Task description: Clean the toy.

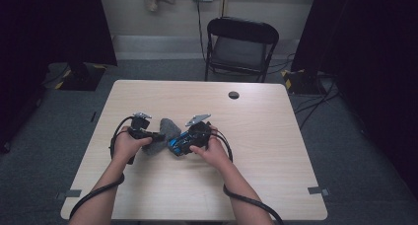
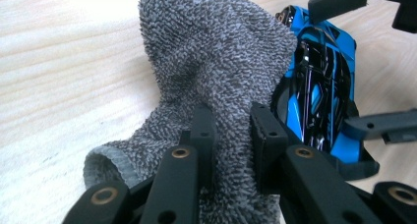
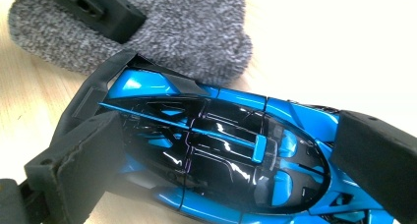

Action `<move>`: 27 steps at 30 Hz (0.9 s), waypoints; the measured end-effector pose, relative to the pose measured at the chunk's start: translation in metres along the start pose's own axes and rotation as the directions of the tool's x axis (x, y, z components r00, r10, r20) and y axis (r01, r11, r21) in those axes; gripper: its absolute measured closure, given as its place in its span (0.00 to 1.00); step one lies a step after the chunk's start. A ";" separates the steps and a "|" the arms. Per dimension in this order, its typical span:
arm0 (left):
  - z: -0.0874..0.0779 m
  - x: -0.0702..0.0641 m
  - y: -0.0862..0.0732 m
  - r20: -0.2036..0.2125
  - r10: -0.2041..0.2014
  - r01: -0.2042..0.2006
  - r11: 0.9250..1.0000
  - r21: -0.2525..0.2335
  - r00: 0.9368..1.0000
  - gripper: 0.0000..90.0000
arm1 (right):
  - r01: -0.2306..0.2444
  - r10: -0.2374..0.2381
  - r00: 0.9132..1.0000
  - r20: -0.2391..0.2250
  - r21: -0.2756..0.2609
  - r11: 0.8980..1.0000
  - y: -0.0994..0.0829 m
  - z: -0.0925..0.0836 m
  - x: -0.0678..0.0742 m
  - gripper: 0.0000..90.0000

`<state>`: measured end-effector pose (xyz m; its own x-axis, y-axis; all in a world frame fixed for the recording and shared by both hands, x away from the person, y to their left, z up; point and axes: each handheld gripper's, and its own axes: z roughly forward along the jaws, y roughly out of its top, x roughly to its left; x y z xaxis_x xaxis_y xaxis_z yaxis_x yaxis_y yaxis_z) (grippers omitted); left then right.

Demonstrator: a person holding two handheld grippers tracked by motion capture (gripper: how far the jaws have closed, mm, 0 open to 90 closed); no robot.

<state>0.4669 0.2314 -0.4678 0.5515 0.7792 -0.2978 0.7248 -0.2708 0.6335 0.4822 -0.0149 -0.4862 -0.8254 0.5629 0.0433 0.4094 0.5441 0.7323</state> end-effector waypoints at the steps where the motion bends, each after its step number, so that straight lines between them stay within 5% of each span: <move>1: -0.002 0.000 -0.001 -0.002 0.001 -0.001 1.000 0.003 1.000 0.84 | -0.001 0.001 1.000 0.000 0.000 1.000 0.000 0.000 0.000 0.00; 13: -0.020 0.009 0.015 -0.063 -0.003 0.001 0.999 -0.037 0.998 0.84 | -0.002 0.002 1.000 0.002 -0.001 1.000 0.000 0.000 0.000 0.00; 27: 0.017 -0.001 0.055 -0.040 0.017 -0.020 0.997 -0.077 0.999 0.84 | -0.001 0.001 1.000 0.000 -0.009 1.000 -0.001 0.000 0.000 0.00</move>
<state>0.5127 0.2063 -0.4448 0.5467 0.7964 -0.2587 0.6800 -0.2419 0.6922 0.4820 -0.0156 -0.4869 -0.8246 0.5640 0.0440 0.4072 0.5378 0.7382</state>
